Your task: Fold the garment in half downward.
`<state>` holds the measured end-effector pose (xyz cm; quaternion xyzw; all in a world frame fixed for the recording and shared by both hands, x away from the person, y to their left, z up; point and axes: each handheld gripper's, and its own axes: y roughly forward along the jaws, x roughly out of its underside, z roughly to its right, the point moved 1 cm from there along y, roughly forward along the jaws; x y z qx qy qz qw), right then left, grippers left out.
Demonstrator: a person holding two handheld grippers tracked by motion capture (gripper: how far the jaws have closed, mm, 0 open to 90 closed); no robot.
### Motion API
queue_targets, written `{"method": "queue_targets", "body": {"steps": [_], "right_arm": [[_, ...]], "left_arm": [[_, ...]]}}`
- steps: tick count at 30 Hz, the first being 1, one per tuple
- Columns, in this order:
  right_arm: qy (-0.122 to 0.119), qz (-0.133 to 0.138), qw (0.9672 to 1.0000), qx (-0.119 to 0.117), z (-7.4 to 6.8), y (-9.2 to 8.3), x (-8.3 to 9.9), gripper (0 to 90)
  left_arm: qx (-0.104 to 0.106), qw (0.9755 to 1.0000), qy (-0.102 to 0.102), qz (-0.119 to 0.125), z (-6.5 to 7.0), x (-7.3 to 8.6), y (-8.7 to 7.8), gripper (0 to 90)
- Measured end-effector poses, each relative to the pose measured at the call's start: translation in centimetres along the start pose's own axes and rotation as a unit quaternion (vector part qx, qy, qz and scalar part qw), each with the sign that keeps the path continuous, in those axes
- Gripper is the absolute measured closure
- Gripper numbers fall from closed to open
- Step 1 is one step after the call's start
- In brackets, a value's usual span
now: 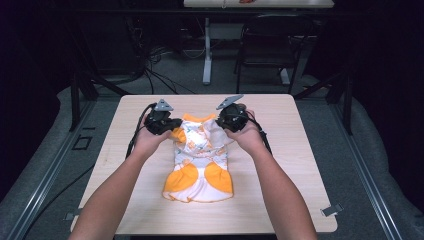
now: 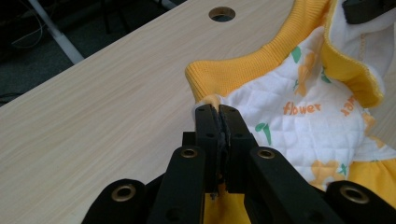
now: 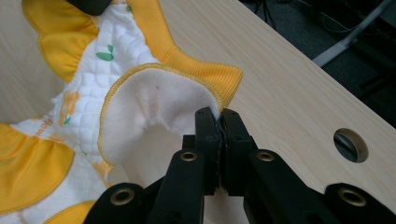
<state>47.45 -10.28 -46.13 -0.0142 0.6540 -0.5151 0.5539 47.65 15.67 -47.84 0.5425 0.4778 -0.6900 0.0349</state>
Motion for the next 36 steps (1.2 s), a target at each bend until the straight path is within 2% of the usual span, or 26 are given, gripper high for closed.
{"method": "queue_targets", "body": {"steps": [6,13,24,36], "right_arm": [[-0.015,0.010,0.9998,-0.011,-0.9,-0.6,0.3,87.2],[-0.023,0.012,0.9993,-0.026,-1.7,-1.1,1.3,87.1],[-0.033,0.001,0.9987,-0.039,-3.0,-1.3,2.9,87.1],[-0.052,-0.013,0.9972,-0.051,-4.0,-1.8,3.8,87.0]], "left_arm": [[0.012,0.9998,-0.003,0.013,0.1,0.8,-0.9,87.8],[0.027,0.9995,0.008,0.012,1.0,1.9,-1.6,87.8],[0.040,0.9989,0.024,0.002,2.5,3.2,-2.2,87.8],[0.052,0.9982,0.029,-0.001,3.8,4.7,-2.4,87.8]]}}
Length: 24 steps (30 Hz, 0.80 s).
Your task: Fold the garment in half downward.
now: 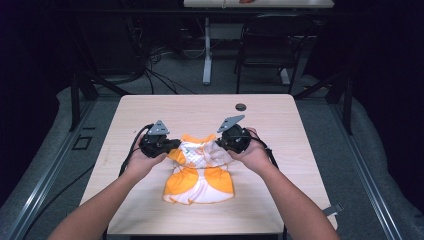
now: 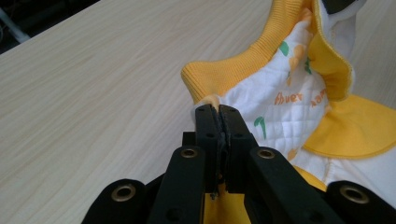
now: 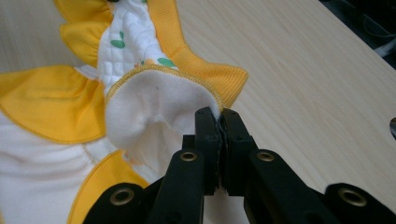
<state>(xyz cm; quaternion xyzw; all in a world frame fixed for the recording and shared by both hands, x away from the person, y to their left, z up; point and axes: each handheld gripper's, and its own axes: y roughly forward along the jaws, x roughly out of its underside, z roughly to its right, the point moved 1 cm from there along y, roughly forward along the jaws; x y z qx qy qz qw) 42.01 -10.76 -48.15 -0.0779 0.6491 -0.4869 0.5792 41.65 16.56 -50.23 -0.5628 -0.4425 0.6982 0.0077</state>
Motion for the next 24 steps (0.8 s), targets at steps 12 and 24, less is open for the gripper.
{"method": "queue_targets", "body": {"steps": [12,24], "right_arm": [[0.000,-0.010,0.9997,-0.021,-2.0,0.8,2.3,86.8],[0.023,0.002,0.9990,-0.039,-3.5,1.1,4.8,85.2]], "left_arm": [[0.026,0.9996,0.003,-0.013,1.5,2.5,0.3,87.7],[0.066,0.9974,-0.028,-0.007,2.6,5.1,0.3,86.6]]}}
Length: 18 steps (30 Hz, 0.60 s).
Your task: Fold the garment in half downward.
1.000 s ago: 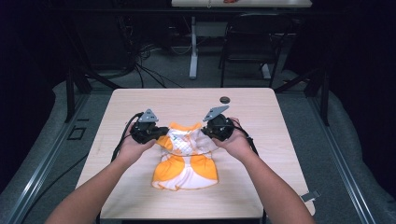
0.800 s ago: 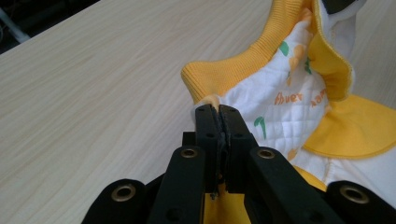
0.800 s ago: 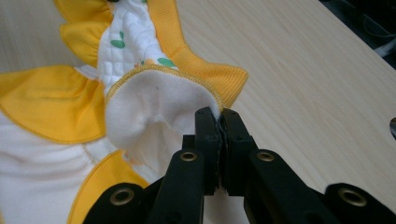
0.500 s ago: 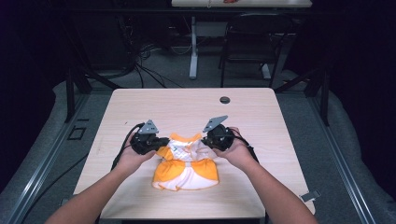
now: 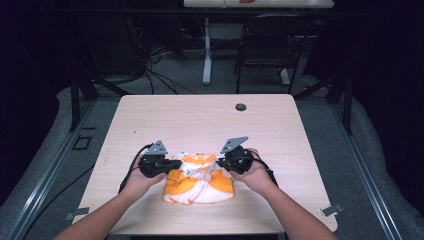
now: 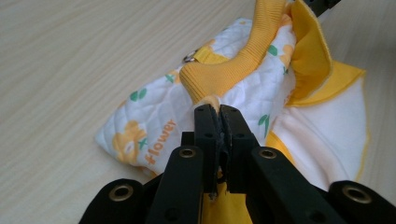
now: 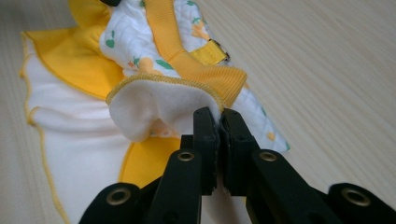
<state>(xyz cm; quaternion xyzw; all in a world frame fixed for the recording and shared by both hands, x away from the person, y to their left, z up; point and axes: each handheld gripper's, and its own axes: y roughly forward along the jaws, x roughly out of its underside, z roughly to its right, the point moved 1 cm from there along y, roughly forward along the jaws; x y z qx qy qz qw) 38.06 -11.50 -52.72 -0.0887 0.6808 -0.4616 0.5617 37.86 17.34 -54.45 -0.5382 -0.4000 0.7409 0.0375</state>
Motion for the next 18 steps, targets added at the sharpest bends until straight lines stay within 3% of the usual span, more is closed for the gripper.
{"method": "queue_targets", "body": {"steps": [9,18], "right_arm": [[0.012,0.020,0.9995,-0.021,-1.3,-1.0,1.2,72.8],[0.048,0.058,0.9967,-0.030,-0.6,-3.1,0.5,63.4]], "left_arm": [[0.007,0.9999,-0.005,0.005,0.7,0.7,-1.4,80.6],[-0.005,0.9995,-0.007,0.029,0.3,-1.0,-3.4,73.5]]}}
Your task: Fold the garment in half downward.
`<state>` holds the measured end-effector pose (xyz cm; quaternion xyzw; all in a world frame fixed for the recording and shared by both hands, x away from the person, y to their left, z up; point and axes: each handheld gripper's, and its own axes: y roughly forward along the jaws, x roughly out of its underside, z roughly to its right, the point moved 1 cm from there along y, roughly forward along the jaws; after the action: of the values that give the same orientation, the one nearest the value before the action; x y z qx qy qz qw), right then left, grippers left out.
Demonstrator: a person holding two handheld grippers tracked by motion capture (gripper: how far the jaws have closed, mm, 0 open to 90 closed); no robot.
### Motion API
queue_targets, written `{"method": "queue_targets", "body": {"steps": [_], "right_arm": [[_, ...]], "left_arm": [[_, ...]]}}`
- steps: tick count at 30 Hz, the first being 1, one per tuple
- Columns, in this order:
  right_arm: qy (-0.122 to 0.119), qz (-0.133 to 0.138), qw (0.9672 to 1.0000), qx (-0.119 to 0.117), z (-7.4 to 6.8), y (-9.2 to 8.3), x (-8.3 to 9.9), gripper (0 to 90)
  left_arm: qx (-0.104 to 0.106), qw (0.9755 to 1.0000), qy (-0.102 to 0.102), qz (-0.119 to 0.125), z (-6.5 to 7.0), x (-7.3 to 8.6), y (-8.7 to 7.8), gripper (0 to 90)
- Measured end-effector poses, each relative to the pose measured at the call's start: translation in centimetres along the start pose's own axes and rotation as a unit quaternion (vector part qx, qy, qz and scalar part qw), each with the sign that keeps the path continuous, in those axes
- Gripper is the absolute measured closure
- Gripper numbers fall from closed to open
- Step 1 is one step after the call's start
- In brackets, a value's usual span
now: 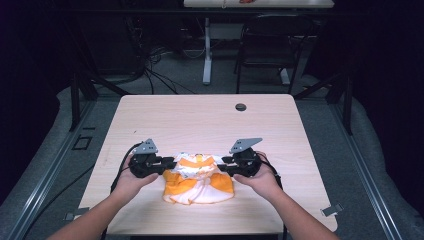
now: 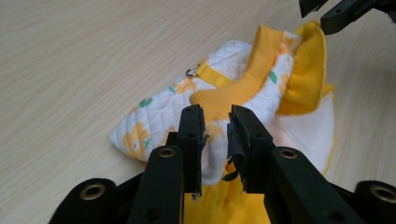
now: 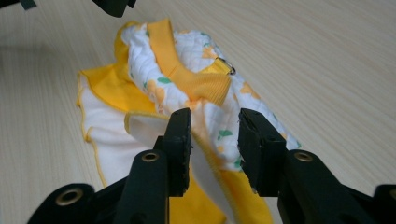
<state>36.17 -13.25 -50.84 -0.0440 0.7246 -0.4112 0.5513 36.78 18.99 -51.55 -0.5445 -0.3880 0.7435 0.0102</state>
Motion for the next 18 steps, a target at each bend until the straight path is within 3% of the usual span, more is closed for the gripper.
{"method": "queue_targets", "body": {"steps": [3,7,12,18], "right_arm": [[0.006,0.013,0.9999,0.002,0.3,-0.4,-0.4,63.1],[0.001,0.008,0.9998,0.018,0.8,-0.1,-0.9,77.2],[0.002,-0.012,0.9996,0.026,1.5,1.9,-1.1,87.3],[0.012,-0.029,0.9993,0.019,2.0,4.0,-0.9,88.6]], "left_arm": [[-0.010,0.9999,-0.005,0.002,-0.5,-0.5,0.0,72.8],[-0.017,0.9997,-0.014,-0.010,-1.1,-0.6,0.9,80.3],[-0.022,0.9992,-0.025,-0.023,-1.7,-0.1,2.4,89.6],[-0.010,0.9989,-0.031,-0.033,-1.6,0.3,3.4,90.0]]}}
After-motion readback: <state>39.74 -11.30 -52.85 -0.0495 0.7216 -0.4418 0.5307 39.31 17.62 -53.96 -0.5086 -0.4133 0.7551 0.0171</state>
